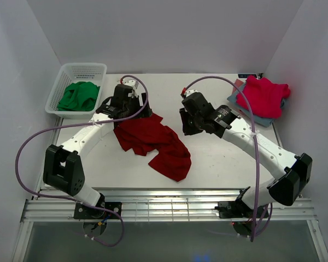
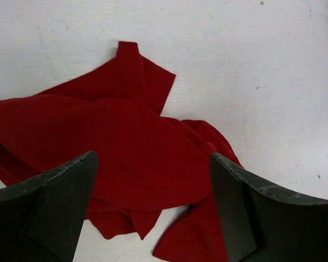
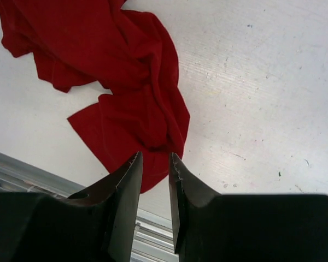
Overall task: Fold and stack the t-shirts
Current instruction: Flatten out the tshirt
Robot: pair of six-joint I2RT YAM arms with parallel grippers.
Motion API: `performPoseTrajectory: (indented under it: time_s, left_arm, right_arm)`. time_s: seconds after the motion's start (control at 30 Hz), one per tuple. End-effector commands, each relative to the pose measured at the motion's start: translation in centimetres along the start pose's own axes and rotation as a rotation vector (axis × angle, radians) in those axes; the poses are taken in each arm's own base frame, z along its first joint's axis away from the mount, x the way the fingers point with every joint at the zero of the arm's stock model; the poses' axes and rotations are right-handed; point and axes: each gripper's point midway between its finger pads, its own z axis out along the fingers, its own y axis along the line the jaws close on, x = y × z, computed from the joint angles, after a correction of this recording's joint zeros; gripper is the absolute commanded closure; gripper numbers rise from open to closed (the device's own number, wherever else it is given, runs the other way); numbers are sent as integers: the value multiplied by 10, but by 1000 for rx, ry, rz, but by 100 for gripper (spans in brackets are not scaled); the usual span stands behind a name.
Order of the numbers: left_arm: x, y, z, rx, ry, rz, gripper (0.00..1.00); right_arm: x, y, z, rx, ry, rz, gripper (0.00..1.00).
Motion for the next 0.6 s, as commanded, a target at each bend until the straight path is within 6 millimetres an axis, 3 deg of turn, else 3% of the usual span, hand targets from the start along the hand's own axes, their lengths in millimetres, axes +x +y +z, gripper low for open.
performPoseTrajectory:
  time_s: [0.0, 0.03, 0.17, 0.33, 0.43, 0.57]
  left_arm:
    - [29, -10, 1, 36, 96, 56, 8]
    - [37, -14, 2, 54, 121, 51, 8]
    - [105, -29, 14, 156, 327, 10, 8]
    - [191, 9, 40, 2, 572, -66, 8]
    - [202, 31, 47, -112, 586, -58, 9]
    - [190, 61, 52, -252, 551, -33, 7]
  right_arm:
    - [-3, 13, 0, -68, -39, 63, 67]
    - [1, 14, 1, -80, -32, 63, 68]
    - [12, 21, 12, -117, -12, 77, 68]
    - [10, 24, 14, -121, -6, 88, 68]
    - [8, 24, 11, -127, -13, 88, 68]
    - [14, 22, 15, -121, -9, 86, 67]
